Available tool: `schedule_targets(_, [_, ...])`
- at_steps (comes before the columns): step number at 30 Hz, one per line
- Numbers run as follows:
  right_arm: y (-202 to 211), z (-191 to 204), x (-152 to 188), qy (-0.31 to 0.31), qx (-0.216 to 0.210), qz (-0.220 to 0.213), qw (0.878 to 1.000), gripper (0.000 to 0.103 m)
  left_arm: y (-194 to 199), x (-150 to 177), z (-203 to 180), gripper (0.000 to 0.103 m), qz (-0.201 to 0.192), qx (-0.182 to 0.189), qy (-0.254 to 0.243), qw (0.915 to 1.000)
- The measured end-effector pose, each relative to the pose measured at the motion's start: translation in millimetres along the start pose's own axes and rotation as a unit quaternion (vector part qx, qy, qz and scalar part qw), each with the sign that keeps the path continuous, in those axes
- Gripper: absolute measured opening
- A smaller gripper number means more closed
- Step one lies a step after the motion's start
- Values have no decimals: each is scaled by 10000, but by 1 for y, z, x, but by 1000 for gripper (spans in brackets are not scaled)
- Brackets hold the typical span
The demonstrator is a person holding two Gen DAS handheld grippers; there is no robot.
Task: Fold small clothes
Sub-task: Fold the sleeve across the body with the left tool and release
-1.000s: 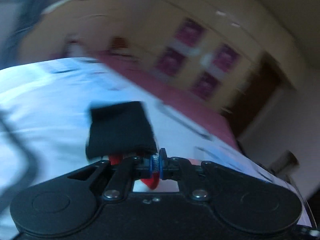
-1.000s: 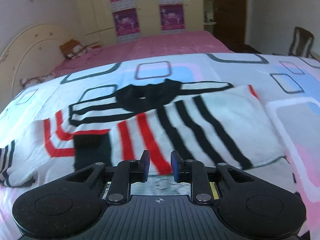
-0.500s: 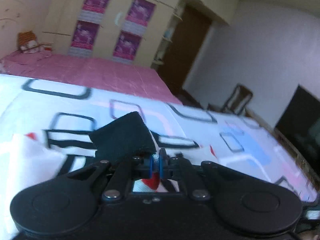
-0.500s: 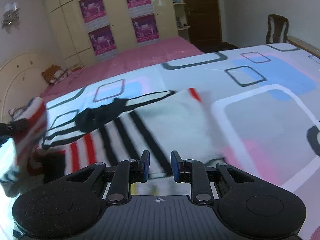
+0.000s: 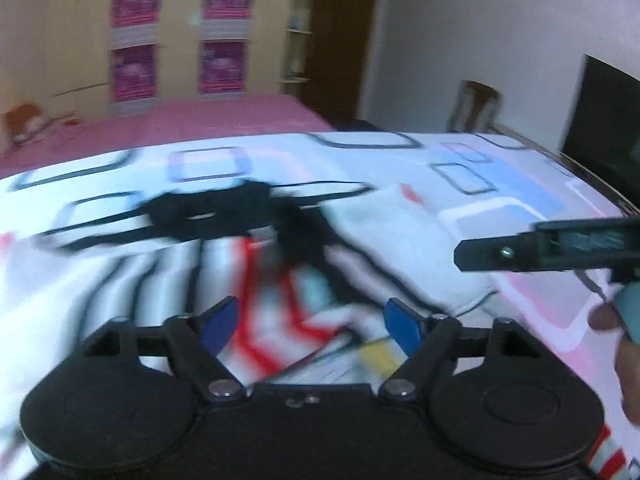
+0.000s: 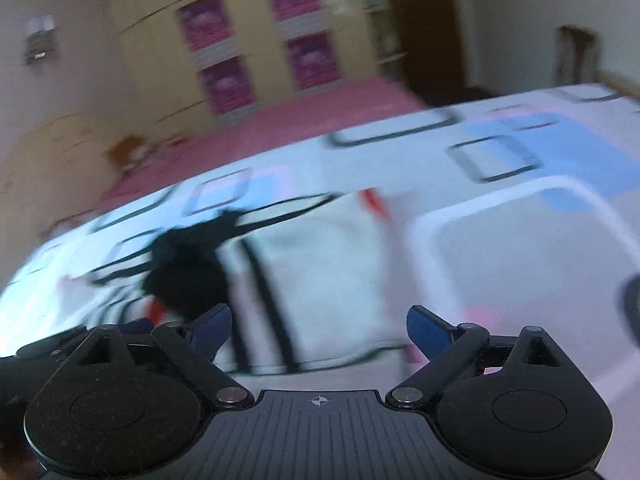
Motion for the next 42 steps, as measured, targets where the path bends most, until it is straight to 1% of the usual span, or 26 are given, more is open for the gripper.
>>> schedule_targets(1, [-6, 3, 0, -29, -171, 98, 9998, 73, 15, 7, 16, 69, 9, -160, 124, 9998])
schedule_targets(3, [-19, 12, -1, -196, -537, 308, 9979, 68, 41, 25, 48, 54, 55, -611, 327, 9976])
schedule_targets(5, [-36, 27, 1, -153, -757, 516, 9957, 61, 66, 44, 82, 46, 165, -1145, 550, 9918])
schedule_targets(8, [-53, 47, 2, 45, -864, 685, 9939, 60, 75, 64, 127, 37, 469, -1742, 905, 9794])
schedule_targets(11, [-66, 64, 1, 243, -778, 795, 9935, 57, 70, 65, 152, 38, 430, -1770, 1084, 9773])
schedule_targets(12, [-72, 67, 1, 292, -658, 843, 9938, 51, 67, 61, 155, 38, 376, -1728, 1043, 9787])
schedule_targets(13, [-77, 68, -1, 295, -574, 884, 9940, 39, 62, 57, 158, 38, 365, -1684, 963, 9803])
schedule_targets(14, [-79, 68, -2, 257, -518, 892, 9943, 37, 56, 54, 159, 38, 412, -1613, 859, 9823])
schedule_targets(15, [-80, 68, -4, 216, -446, 858, 9951, 36, 50, 51, 160, 31, 446, -1595, 719, 9836])
schedule_targets(16, [-82, 68, -6, 202, -344, 819, 9958, 28, 48, 49, 161, 29, 457, -1557, 691, 9843])
schedule_targets(17, [-84, 67, -7, 190, -272, 814, 9961, 5, 50, 49, 165, 26, 424, -1518, 781, 9844])
schedule_targets(18, [-85, 67, -9, 151, -186, 834, 9962, 4, 53, 49, 170, 25, 332, -1490, 934, 9839])
schedule_targets(20, [-84, 70, -17, 111, -359, 778, 9963, 4, 57, 52, 174, 24, 194, -1389, 1150, 9834])
schedule_targets(22, [-70, 80, -27, 193, -598, 418, 9971, 4, 67, 60, 177, 23, 9, -1193, 1478, 9818])
schedule_targets(25, [-36, 91, -35, 317, -976, -378, 9940, 4, 59, 63, 187, 23, -20, -951, 2022, 9747])
schedule_targets(27, [-32, 83, -26, 317, -977, -611, 9928, 4, 56, 64, 183, 23, -6, -1069, 1880, 9763])
schedule_targets(28, [-42, 75, -20, 193, -869, -436, 9951, 4, 55, 65, 179, 23, 13, -1161, 1748, 9777])
schedule_targets(29, [-59, 63, -13, -37, -675, -23, 9977, 4, 54, 65, 175, 23, 42, -1233, 1626, 9790])
schedule_targets(31, [-85, 45, 5, -357, -644, 733, 9946, 4, 54, 65, 173, 25, 135, -1253, 1529, 9802])
schedule_targets(32, [-86, 40, 12, -403, -690, 770, 9938, 4, 55, 65, 174, 28, 209, -1209, 1504, 9810])
schedule_targets(34, [-76, 36, 12, -466, -624, 783, 9939, 7, 62, 66, 177, 36, 360, -1123, 1395, 9832])
schedule_targets(35, [-68, 35, 11, -474, -552, 747, 9946, 14, 68, 66, 179, 39, 460, -1166, 1345, 9829])
schedule_targets(36, [-55, 34, 9, -412, -445, 525, 9968, 15, 76, 64, 180, 41, 482, -1249, 1317, 9822])
schedule_targets(38, [-32, 38, 4, -191, -371, 108, 9991, 15, 96, 56, 174, 41, 111, -1345, 1154, 9841])
schedule_targets(40, [-23, 43, -2, 12, -326, -169, 9993, 15, 99, 38, 164, 47, -177, -1344, 970, 9860])
schedule_targets(42, [-34, 53, -9, 205, -365, -106, 9991, 15, 83, 21, 154, 65, -243, -1114, 846, 9899])
Point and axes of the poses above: each gripper's, at about its wrist camera, not at the fingertips, and y roughly against the way its jaws point, z to its left, x to its underside, the point moved 1 cm from there along -y, roughly the way its jaws point, and after that the axes turned 4 degrees about z, right-handed, at the moved point
